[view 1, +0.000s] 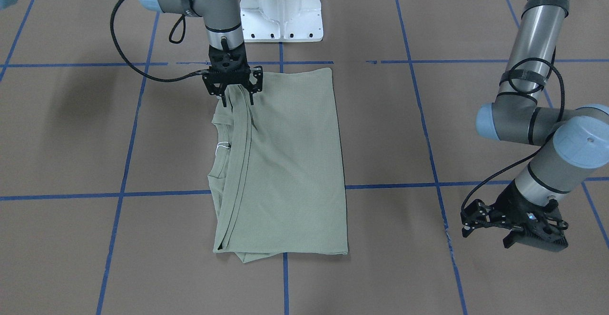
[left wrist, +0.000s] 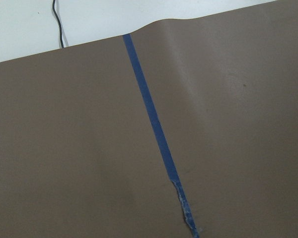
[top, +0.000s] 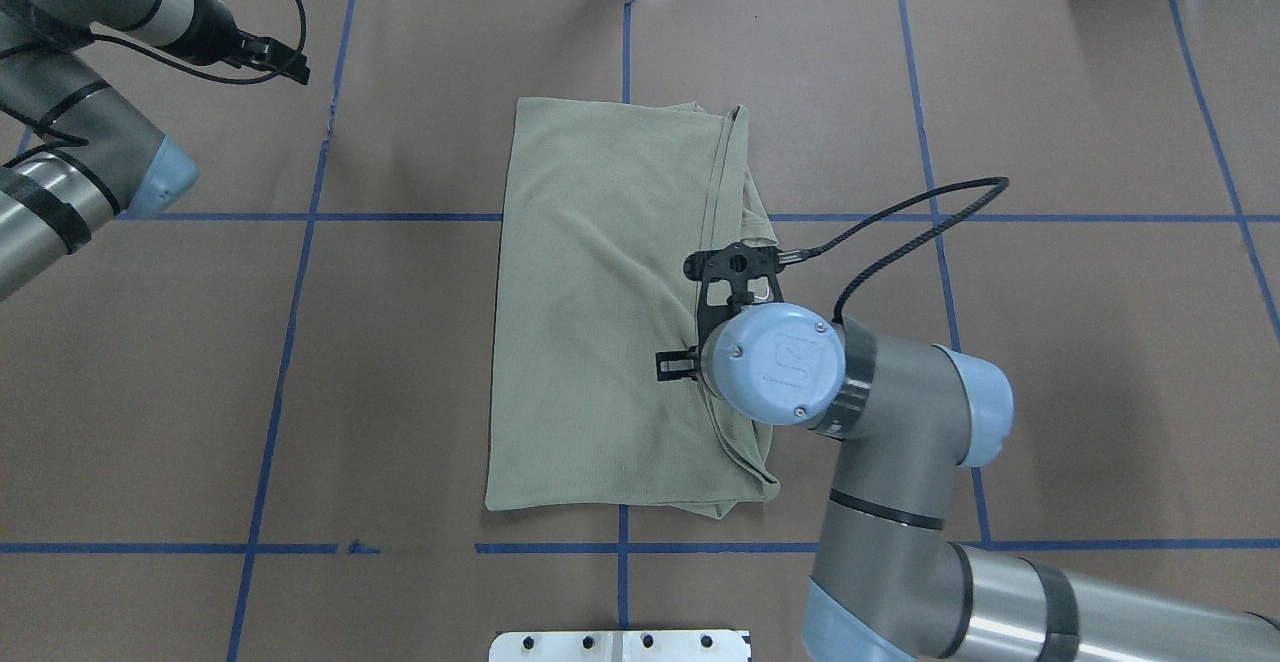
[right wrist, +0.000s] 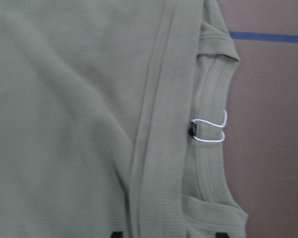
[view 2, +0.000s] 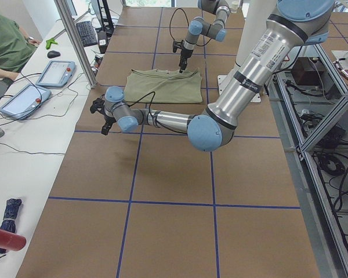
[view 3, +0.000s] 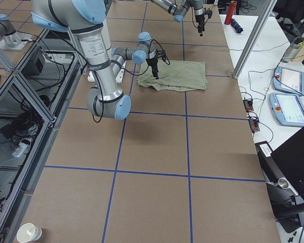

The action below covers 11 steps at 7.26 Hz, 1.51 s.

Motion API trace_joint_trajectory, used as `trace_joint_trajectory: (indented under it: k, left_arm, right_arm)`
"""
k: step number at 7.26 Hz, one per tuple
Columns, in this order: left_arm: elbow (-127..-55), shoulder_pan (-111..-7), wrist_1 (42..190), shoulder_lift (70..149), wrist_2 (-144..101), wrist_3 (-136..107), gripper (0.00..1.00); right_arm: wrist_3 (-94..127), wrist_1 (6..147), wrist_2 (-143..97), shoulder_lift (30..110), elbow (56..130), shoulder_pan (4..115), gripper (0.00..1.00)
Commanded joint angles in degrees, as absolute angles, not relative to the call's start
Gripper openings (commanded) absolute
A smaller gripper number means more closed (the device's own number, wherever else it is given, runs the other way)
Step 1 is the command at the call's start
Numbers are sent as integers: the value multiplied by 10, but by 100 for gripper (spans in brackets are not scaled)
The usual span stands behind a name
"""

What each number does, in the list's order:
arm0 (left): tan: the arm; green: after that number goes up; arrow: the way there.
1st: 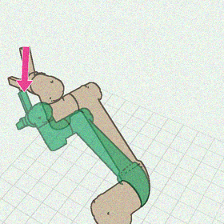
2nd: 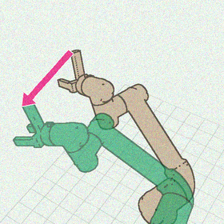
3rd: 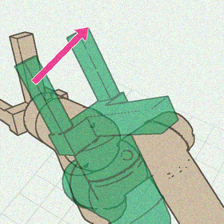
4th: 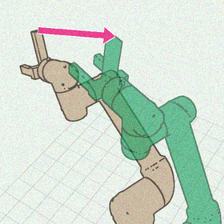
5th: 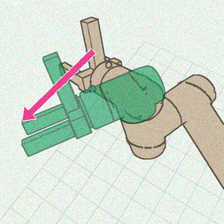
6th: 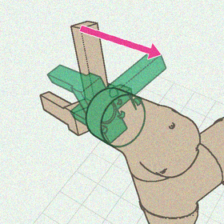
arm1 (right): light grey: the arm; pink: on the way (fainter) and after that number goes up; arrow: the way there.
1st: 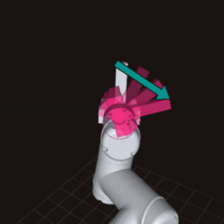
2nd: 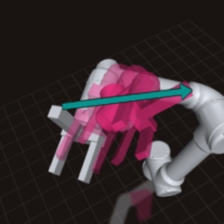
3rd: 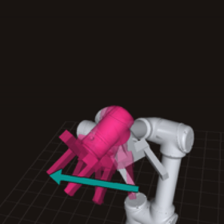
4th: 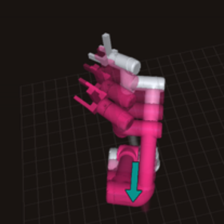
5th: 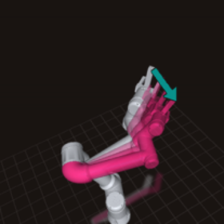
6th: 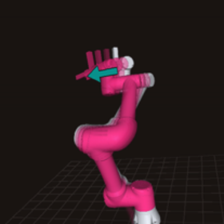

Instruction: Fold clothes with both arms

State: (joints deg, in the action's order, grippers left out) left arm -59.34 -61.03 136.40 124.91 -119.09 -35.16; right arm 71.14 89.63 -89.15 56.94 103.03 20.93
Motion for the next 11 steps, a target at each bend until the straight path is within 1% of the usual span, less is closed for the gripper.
trace_joint_trajectory:
  k: [1,3,4,5,6,7,8,9,10,11]
  left_arm:
    - [-593,-609,1364,1249,-1191,-352,100]
    - [-593,-609,1364,1249,-1191,-352,100]
    - [-593,-609,1364,1250,-1191,-352,100]
    - [-593,-609,1364,1249,-1191,-352,100]
    - [-593,-609,1365,1250,-1191,-352,100]
    - [-593,-609,1365,1249,-1191,-352,100]
    - [-593,-609,1365,1249,-1191,-352,100]
    - [-593,-609,1365,1249,-1191,-352,100]
    - [-593,-609,1365,1249,-1191,-352,100]
    - [-593,-608,1365,1249,-1191,-352,100]
  right_arm:
    - [637,924,-924,518,976,209,93]
    - [513,989,-961,528,1019,209,89]
    - [474,1011,-980,548,1053,210,85]
    - [456,1013,-989,575,1070,208,84]
    - [454,1013,-987,578,1069,196,82]
    - [452,1013,-979,580,1067,182,77]
    - [452,1013,-979,582,1067,175,66]
    - [452,1013,-978,584,1065,170,52]
    - [452,1013,-978,591,1064,170,44]
    - [452,1014,-977,596,1065,170,43]
